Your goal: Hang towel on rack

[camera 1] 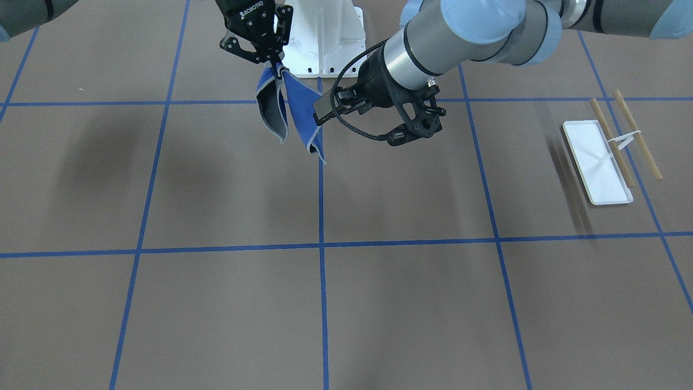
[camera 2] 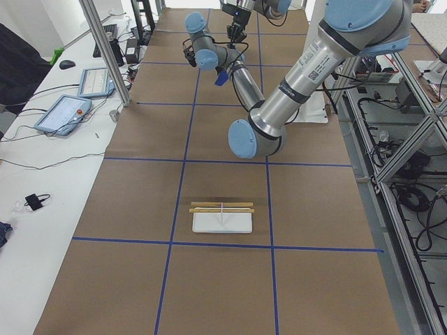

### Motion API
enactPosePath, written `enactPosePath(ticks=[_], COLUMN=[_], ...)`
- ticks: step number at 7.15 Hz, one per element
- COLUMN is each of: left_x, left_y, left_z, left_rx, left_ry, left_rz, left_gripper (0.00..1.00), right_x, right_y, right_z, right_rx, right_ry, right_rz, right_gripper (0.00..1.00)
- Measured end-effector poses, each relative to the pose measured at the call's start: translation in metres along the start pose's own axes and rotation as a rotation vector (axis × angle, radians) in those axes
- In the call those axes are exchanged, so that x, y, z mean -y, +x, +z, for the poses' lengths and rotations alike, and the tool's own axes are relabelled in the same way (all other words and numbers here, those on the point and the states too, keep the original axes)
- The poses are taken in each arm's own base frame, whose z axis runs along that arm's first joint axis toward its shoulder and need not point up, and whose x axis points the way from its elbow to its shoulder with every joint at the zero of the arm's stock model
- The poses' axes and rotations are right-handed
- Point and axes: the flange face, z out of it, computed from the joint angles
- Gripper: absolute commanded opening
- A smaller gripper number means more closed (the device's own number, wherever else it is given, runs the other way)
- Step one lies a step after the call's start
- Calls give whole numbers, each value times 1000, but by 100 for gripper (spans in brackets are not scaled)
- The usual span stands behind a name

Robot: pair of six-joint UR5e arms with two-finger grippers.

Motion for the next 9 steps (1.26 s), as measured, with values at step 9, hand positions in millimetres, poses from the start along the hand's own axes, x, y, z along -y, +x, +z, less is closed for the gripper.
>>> enactPosePath(ticks=[9], left_x=[-5], left_y=[8], left_z=[9], left_rx=[-14], left_ry=[-19], left_rz=[-34], left_gripper=[64], right_x=[3], right_y=[7], right_z=[4], right_rx=[-42], right_ry=[21], right_rz=[3], right_gripper=[0])
